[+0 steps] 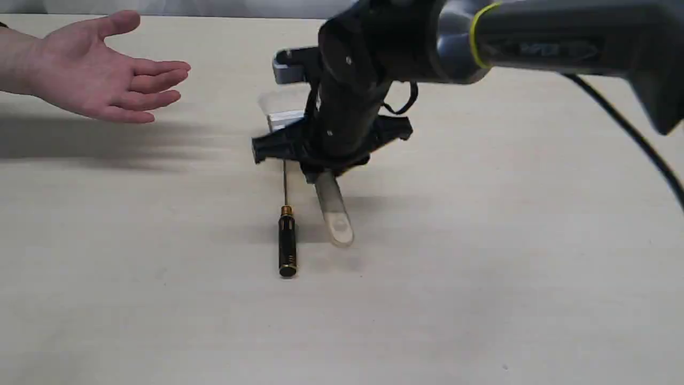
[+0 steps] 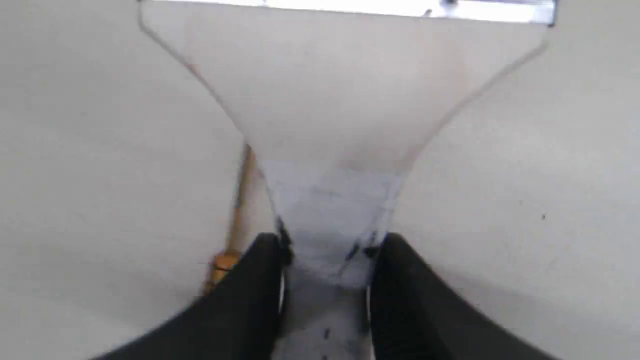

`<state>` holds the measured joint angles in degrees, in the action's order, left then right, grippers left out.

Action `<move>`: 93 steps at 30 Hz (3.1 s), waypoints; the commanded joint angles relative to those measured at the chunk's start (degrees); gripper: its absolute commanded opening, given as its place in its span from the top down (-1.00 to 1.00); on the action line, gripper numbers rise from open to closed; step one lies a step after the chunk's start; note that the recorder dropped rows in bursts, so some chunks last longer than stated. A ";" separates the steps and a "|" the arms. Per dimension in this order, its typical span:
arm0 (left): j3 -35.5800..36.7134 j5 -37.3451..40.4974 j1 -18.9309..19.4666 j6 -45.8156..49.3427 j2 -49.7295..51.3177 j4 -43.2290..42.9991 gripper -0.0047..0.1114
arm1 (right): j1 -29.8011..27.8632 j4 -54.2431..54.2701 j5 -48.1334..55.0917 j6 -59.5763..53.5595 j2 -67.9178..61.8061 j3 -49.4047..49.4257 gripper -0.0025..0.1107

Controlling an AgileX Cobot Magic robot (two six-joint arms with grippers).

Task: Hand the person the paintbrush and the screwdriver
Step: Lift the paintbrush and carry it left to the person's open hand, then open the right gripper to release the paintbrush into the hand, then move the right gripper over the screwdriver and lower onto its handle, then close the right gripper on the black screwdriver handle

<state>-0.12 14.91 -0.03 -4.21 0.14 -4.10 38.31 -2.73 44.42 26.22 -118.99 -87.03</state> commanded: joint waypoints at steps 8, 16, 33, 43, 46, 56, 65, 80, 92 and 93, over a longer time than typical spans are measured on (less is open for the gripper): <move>0.12 -0.58 -0.36 -0.12 -0.14 0.28 0.92 | 2.65 22.91 -6.82 -24.68 7.50 -7.68 0.88; 0.12 -0.58 -0.36 -0.12 -0.14 0.28 0.92 | 7.85 23.19 -11.27 -30.05 -1.14 -19.35 0.85; 0.12 -0.71 -0.36 -0.12 -0.14 0.07 0.92 | 5.53 14.26 9.66 -21.11 -1.67 -24.83 0.16; 0.12 -0.71 -0.36 -0.12 -0.14 0.07 0.92 | 5.81 2.19 25.55 -15.91 2.36 -25.49 0.32; 0.12 -0.71 -0.36 -0.12 -0.14 0.07 0.92 | 5.81 3.53 25.55 -15.63 1.55 -24.68 0.27; 0.12 -0.56 -0.36 -0.12 -0.14 0.24 0.92 | 5.81 3.53 25.55 -13.49 -4.45 -21.94 0.28; 0.12 -0.56 -0.36 -0.12 -0.14 0.24 0.92 | 5.81 5.90 25.55 -13.38 -11.09 -21.84 0.28; 0.12 -0.56 -0.36 -0.12 -0.14 0.24 0.92 | 5.81 6.28 25.55 -13.38 -20.01 -21.84 0.28; 0.12 -0.65 -0.36 -0.12 -0.14 0.12 0.92 | 5.81 2.73 25.55 -14.79 -21.41 -21.36 0.87; 0.12 -0.65 -0.36 -0.12 -0.14 0.12 0.92 | 5.81 2.73 25.55 -15.07 -20.65 -21.36 0.88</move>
<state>-0.12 14.91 -0.03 -4.21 0.14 -4.10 44.26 1.34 70.52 12.23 -137.90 -109.39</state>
